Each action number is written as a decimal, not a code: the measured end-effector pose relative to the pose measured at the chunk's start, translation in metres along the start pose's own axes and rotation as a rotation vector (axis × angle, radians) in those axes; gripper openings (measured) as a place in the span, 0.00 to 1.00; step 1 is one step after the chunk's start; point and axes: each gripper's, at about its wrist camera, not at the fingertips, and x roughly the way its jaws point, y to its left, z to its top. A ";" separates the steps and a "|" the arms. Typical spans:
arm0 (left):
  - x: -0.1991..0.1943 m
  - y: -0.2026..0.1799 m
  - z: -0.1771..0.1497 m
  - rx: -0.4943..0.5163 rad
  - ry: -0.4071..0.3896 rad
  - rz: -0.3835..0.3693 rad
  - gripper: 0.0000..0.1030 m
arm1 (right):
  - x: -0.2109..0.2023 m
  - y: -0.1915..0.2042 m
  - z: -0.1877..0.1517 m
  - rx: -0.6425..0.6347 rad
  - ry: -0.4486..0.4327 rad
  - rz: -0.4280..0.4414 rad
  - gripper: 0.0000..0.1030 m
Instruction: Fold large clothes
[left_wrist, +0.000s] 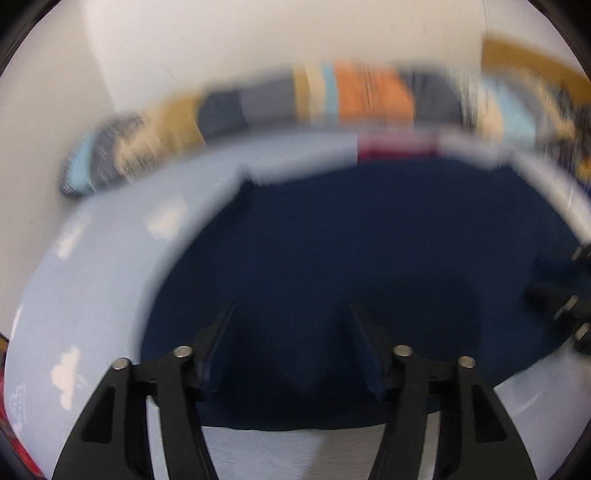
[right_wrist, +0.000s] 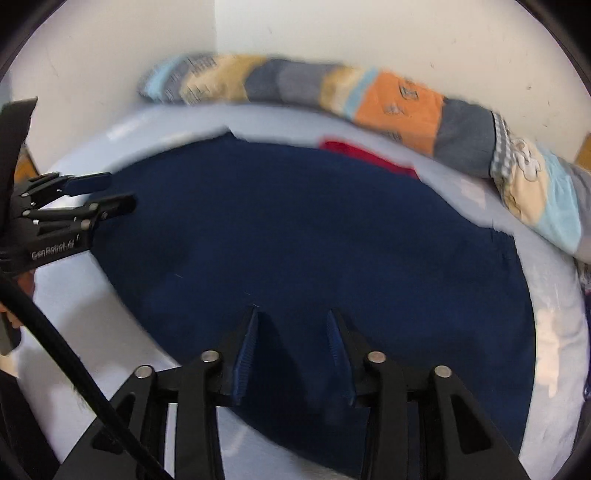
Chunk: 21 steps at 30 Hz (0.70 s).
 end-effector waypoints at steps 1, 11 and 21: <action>0.019 0.004 -0.007 0.012 0.058 -0.024 0.62 | 0.021 -0.011 -0.010 0.048 0.083 0.027 0.46; -0.031 0.015 -0.007 -0.029 -0.072 -0.048 0.68 | -0.022 -0.017 -0.005 0.159 0.043 0.011 0.51; 0.013 0.119 -0.054 -0.294 0.070 -0.027 0.87 | -0.015 -0.124 -0.057 0.346 0.126 -0.145 0.58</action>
